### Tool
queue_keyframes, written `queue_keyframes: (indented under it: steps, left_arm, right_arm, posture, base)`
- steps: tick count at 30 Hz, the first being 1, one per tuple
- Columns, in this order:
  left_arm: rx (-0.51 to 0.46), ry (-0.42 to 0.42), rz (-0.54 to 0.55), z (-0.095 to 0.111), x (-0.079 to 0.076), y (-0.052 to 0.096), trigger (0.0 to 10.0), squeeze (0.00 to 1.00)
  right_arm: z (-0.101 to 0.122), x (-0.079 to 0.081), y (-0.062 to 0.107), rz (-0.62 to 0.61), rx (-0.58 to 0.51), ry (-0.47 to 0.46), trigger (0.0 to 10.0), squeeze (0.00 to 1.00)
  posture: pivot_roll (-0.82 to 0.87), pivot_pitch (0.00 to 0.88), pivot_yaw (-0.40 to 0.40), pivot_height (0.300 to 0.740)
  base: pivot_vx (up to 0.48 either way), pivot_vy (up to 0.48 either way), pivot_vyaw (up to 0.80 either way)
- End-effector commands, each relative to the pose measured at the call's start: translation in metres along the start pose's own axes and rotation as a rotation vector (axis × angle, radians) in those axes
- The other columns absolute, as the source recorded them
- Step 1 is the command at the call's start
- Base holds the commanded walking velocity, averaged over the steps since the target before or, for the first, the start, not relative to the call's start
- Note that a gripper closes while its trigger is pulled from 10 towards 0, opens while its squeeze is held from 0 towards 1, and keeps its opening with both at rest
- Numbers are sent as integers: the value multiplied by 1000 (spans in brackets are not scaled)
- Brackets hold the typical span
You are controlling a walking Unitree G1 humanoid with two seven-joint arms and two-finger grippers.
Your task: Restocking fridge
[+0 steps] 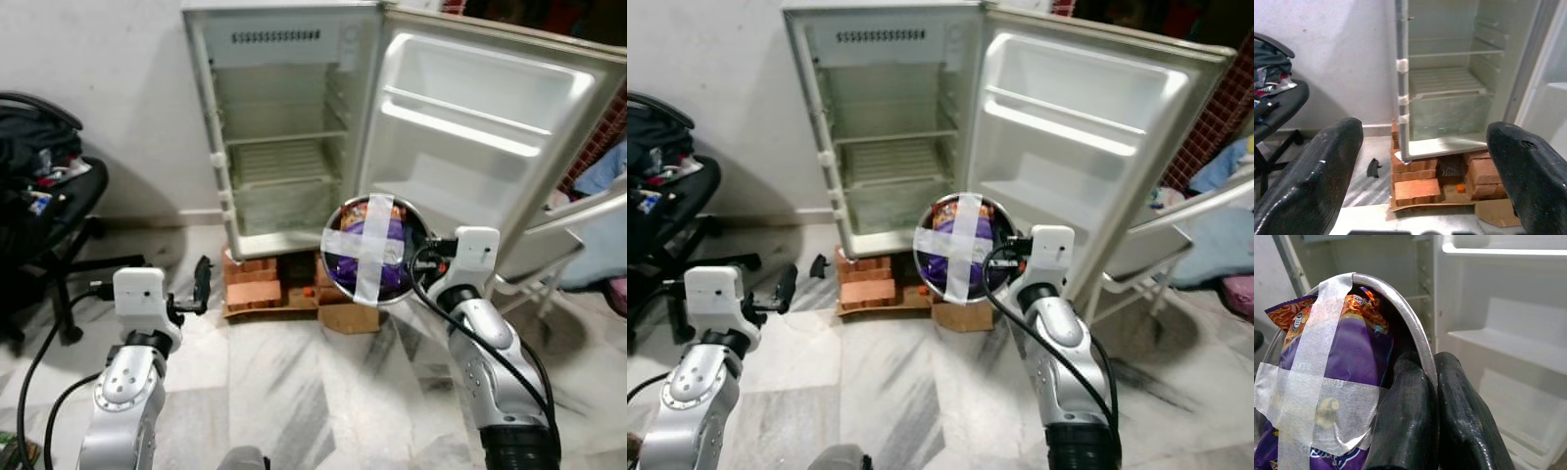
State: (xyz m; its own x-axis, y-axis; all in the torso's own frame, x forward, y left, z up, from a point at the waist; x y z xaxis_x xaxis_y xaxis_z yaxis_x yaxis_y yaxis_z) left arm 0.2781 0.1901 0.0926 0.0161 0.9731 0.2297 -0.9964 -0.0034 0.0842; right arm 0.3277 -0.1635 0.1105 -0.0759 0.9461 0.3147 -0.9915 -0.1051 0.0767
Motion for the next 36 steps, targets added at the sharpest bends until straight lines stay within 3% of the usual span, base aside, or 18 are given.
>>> queue_keyframes:
  steps: [1,6,9,12,22,29,36]
  left_arm:
    - [-9,-14,5,3,4,1,10000,0]
    - [-27,-53,16,6,4,-2,10000,0]
    - [-48,-69,17,10,4,-4,10000,0]
    - [-47,-37,-11,11,2,-4,10000,0]
    - [-19,-26,22,6,4,-5,10000,0]
    - [-40,-33,-8,10,0,-4,10000,0]
    - [-16,-50,31,5,6,-5,10000,0]
  right_arm:
    - [3,4,1,5,-3,26,10000,0]
    - [-7,1,1,-10,40,107,10000,0]
    - [-13,5,2,-8,83,23,10000,0]
    - [-9,5,1,-7,47,68,10000,0]
    - [-5,-9,1,-79,41,-60,10000,0]
    - [-3,1,0,-32,36,-56,10000,0]
    - [-7,3,0,-26,52,-81,10000,0]
  posture:
    - [91,0,-45,740]
    - [87,0,-40,740]
    - [86,0,-36,740]
    - [85,0,-34,740]
    - [87,0,-32,740]
    - [89,0,-32,740]
    - [91,0,-34,740]
  base:
    - [0,431,0]
    - [0,431,0]
    - [0,424,0]
    - [386,203,0]
    - [171,0,0]
    - [214,0,338]
    - [427,35,225]
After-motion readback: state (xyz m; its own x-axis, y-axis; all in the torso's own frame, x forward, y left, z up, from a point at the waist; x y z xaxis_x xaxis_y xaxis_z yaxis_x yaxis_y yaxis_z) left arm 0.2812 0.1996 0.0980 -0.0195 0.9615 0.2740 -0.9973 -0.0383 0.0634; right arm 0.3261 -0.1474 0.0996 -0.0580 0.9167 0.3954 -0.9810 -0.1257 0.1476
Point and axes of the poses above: a point about 5 cm out from each wrist's last joint towards the gripper, its own y axis pointing back from the gripper into the wrist, its own z axis along the axis of the wrist's last joint, x = y × z, the point moved 4 cm from there along -y, pointing out of the wrist towards the gripper, and after that the axes turned 12 degrees about -y, right-handed, at the moved point
